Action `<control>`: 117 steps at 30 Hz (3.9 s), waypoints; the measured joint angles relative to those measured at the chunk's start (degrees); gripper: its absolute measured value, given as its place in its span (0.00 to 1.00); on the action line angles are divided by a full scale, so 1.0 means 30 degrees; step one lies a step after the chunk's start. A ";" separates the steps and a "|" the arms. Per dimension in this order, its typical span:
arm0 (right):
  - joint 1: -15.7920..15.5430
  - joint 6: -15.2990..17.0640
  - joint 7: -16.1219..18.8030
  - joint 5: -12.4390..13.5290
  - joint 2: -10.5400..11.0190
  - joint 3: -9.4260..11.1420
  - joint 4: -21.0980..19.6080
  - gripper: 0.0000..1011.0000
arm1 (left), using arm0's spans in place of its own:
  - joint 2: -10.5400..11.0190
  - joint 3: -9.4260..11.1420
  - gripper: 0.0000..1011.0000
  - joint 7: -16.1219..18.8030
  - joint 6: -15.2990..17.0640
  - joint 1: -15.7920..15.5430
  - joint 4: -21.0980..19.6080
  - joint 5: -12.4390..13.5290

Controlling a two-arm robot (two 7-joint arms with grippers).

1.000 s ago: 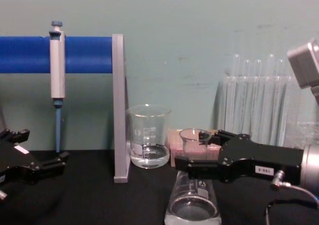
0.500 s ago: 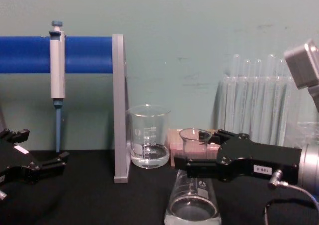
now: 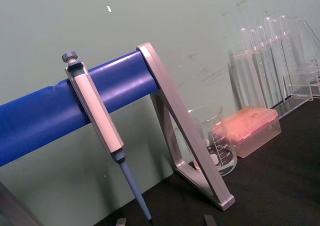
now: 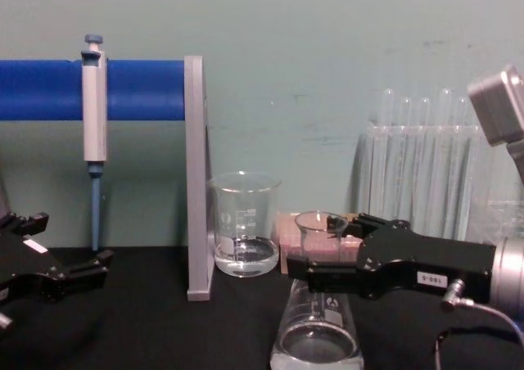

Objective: Grasp the erlenmeyer flask with one hand, shake it three times, then place it back.

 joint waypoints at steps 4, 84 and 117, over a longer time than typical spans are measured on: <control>-0.0002 0.0005 0.0009 0.0009 0.0006 0.0001 -0.0005 0.95 | 0.0000 0.0000 0.99 0.0000 0.0000 0.0000 0.0001 0.0000; -0.3113 0.2189 -0.4105 0.1728 0.1428 0.3101 -0.6632 0.46 | 0.0000 0.0001 0.99 0.0000 0.0001 0.0000 0.0000 0.0000; -0.3722 0.1703 -0.2944 0.1578 0.1718 0.3063 -0.7502 0.46 | 0.0000 0.0001 0.99 0.0000 0.0001 0.0001 0.0000 0.0001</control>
